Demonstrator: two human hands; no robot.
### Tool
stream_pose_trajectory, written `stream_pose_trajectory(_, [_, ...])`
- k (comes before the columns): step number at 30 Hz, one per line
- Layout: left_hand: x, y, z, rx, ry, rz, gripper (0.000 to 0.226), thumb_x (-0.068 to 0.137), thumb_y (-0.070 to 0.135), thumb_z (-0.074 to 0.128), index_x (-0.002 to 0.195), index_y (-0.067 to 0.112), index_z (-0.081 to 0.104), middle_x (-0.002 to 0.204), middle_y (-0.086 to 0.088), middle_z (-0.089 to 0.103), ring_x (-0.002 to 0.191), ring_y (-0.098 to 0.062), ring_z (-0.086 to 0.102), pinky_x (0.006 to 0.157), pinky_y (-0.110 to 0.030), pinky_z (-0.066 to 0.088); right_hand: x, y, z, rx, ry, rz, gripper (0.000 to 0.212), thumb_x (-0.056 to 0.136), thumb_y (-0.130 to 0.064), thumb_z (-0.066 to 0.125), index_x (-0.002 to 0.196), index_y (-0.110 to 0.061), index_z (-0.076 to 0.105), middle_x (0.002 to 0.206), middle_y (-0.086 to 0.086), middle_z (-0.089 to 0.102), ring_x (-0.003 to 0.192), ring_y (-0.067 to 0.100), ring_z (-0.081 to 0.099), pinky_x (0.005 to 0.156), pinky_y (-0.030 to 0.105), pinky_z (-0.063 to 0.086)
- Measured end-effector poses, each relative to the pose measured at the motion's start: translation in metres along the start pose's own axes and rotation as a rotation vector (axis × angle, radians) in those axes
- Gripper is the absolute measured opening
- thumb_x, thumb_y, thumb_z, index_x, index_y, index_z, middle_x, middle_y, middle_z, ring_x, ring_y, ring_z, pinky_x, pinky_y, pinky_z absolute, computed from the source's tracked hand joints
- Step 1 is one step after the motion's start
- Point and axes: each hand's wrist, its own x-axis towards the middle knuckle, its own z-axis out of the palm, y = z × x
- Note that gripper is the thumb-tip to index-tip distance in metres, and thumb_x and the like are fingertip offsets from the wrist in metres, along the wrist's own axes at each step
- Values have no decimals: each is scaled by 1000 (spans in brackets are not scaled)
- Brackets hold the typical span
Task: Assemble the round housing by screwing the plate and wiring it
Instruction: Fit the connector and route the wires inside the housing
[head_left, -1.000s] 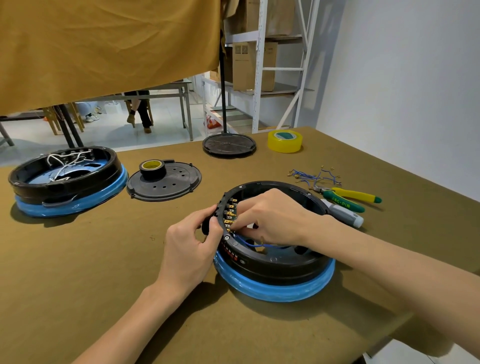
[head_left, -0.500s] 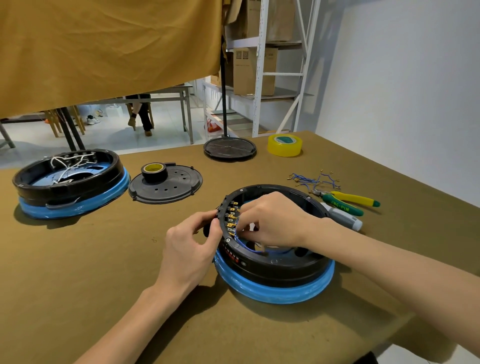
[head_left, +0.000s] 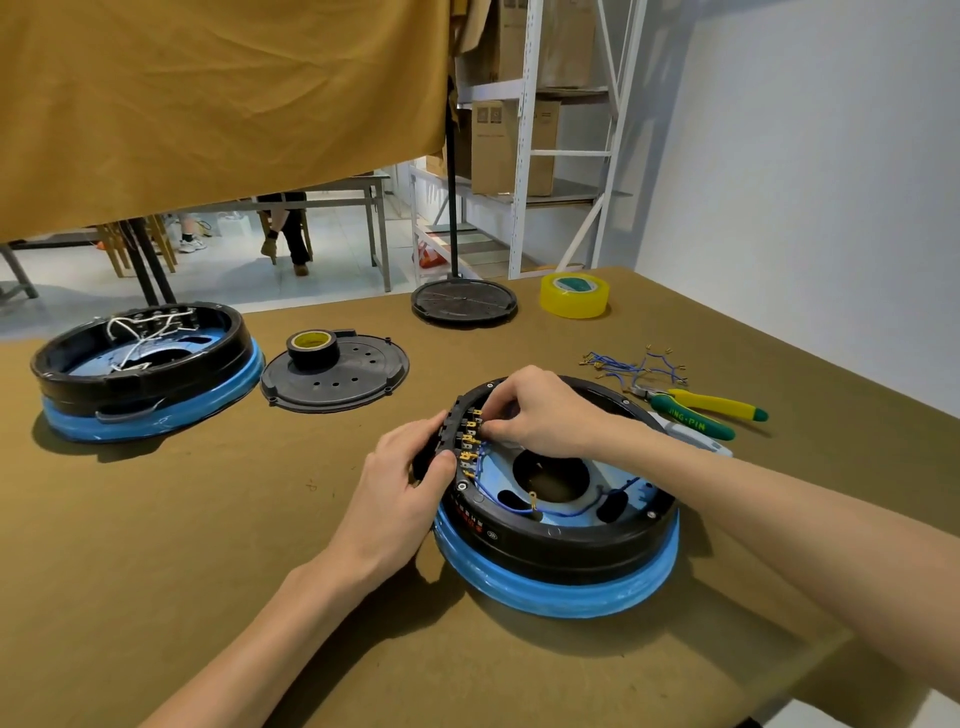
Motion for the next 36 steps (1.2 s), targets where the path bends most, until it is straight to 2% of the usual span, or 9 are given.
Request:
stream_pose_trajectory(4, [2, 0, 2, -23, -57, -7, 49, 84, 70, 33, 132, 58, 40, 124, 51, 41, 127, 21, 33, 97, -14, 29, 1, 3, 2, 56, 10, 1, 12, 95, -23, 72, 100, -14, 79, 92, -4, 75, 85, 8, 69, 80, 27, 55])
stream_pose_trajectory(7, [3, 0, 3, -21, -62, 4, 55, 86, 68, 31, 138, 52, 39, 133, 40, 43, 131, 14, 33, 100, -16, 30, -2, 9, 5, 99, 72, 29, 7, 90, -23, 77, 95, -18, 79, 86, -7, 76, 79, 3, 70, 75, 22, 57])
stream_pose_trajectory(11, [3, -1, 4, 14, -51, 15, 60, 88, 67, 30, 143, 47, 41, 137, 34, 46, 133, 13, 32, 103, -18, 29, -1, 15, 5, 146, 49, 69, 5, 89, -22, 78, 92, -20, 81, 84, -9, 76, 80, 5, 70, 78, 25, 58])
stream_pose_trajectory(14, [3, -2, 5, 36, -45, 20, 58, 89, 67, 28, 143, 48, 39, 139, 29, 47, 133, 12, 33, 103, -17, 29, 1, 17, 5, 188, 46, 79, 9, 90, -20, 78, 97, -19, 82, 88, -7, 77, 83, 7, 71, 82, 27, 58])
stream_pose_trajectory(18, [4, -1, 5, 37, -47, 19, 54, 89, 67, 28, 140, 52, 38, 136, 35, 45, 132, 14, 32, 102, -15, 28, 2, 17, 4, 214, 34, 79, 12, 90, -17, 78, 101, -19, 82, 92, -6, 78, 85, 5, 71, 85, 26, 58])
stream_pose_trajectory(23, [4, -2, 4, 33, -47, 16, 63, 89, 68, 28, 146, 45, 41, 141, 26, 48, 134, 8, 33, 104, -19, 29, 4, 15, 4, 209, 27, 64, 13, 89, -16, 78, 101, -16, 82, 93, -3, 79, 85, 8, 72, 84, 26, 58])
stream_pose_trajectory(29, [4, -1, 4, 12, -55, 15, 63, 88, 69, 29, 144, 46, 42, 139, 27, 48, 132, 11, 34, 102, -17, 30, 3, 14, 6, 179, 58, 79, 13, 90, -20, 78, 101, -15, 82, 93, -2, 78, 87, 10, 72, 88, 34, 60])
stream_pose_trajectory(33, [4, 0, 3, -16, -67, -3, 62, 86, 70, 30, 143, 48, 41, 137, 33, 47, 131, 12, 33, 99, -14, 29, 1, 12, 7, 129, 52, 61, 11, 93, -22, 75, 98, -17, 83, 89, -5, 77, 83, 8, 69, 83, 34, 57])
stream_pose_trajectory(36, [4, -1, 2, -38, -70, -8, 58, 85, 69, 31, 140, 51, 41, 134, 39, 45, 131, 13, 33, 98, -14, 29, 2, 7, 10, 54, 65, 24, 12, 94, -23, 72, 98, -18, 83, 89, -5, 76, 84, 13, 67, 83, 39, 57])
